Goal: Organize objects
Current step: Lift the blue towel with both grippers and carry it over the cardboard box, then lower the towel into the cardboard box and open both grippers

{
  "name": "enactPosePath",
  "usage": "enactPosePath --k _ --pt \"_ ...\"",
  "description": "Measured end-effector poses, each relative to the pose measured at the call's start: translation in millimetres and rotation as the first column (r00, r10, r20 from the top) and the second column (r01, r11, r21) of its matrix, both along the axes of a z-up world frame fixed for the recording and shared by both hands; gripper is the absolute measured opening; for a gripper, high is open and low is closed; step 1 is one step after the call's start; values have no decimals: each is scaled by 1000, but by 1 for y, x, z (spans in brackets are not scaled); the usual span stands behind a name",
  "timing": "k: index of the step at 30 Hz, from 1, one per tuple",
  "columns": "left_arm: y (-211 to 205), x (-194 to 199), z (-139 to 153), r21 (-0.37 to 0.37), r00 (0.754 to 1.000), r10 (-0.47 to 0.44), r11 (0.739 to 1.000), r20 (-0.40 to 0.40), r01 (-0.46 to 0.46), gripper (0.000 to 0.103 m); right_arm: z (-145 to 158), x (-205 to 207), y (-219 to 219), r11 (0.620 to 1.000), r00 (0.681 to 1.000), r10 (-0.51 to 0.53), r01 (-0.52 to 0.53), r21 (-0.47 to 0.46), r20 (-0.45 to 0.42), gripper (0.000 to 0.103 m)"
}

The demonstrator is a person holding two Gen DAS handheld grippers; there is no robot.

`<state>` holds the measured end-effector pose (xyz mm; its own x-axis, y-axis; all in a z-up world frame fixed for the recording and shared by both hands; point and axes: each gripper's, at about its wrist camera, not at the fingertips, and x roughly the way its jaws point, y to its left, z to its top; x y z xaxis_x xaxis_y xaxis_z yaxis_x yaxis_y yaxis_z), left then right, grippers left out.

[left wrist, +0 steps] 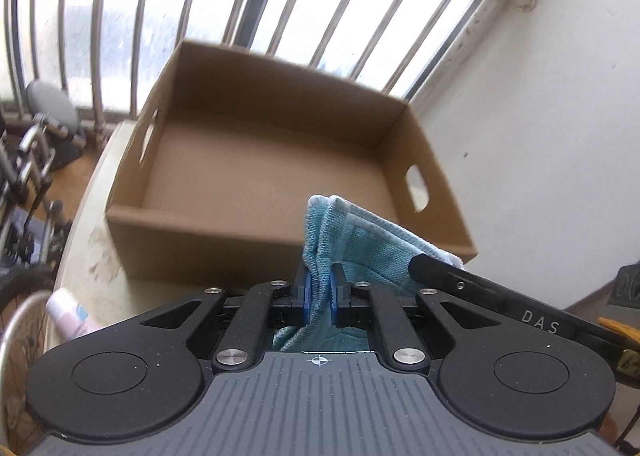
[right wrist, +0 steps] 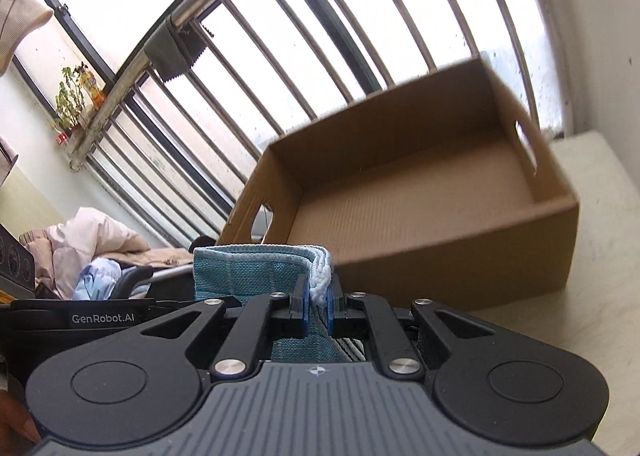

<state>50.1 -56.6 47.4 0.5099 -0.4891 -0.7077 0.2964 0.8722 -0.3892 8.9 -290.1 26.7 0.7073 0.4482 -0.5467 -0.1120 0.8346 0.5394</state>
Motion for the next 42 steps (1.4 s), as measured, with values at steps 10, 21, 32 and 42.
enactPosePath --k 10,21,32,42 --pt "-38 44 30 -110 996 -37 993 77 46 7 53 38 -27 998 991 20 -11 -68 135 9" --pt "-93 126 13 -130 999 -40 991 16 42 7 58 122 -66 994 991 48 -35 -104 123 9" --pt "-134 197 -29 19 990 -27 999 -138 29 7 -4 214 -98 993 992 54 -65 -101 -110 9" --pt "-145 225 -58 60 976 -9 998 -219 23 7 -35 253 -96 971 970 61 -112 -213 -233 9"
